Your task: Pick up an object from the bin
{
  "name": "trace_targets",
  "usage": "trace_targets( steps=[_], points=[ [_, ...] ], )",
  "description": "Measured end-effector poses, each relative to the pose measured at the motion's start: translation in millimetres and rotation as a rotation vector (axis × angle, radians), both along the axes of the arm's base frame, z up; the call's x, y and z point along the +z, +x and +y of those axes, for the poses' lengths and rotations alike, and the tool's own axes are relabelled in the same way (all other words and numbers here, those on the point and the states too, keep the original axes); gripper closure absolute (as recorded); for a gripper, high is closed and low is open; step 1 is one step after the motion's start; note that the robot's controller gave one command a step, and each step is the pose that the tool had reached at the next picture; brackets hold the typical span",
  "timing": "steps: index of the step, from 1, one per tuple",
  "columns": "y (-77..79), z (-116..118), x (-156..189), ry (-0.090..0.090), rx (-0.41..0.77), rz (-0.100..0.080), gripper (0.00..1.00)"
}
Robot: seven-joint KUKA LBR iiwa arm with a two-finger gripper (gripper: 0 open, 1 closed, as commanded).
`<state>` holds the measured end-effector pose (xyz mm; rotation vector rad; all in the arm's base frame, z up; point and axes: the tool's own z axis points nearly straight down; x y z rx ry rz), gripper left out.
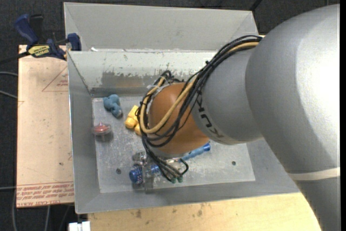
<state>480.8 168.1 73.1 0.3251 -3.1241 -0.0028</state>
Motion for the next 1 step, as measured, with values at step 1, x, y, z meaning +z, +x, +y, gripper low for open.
trace_targets(
  steps=[1],
  points=[
    [12.6, -28.4, 133.8, 0.001, -0.033, -0.010, 1.00]
  ],
)
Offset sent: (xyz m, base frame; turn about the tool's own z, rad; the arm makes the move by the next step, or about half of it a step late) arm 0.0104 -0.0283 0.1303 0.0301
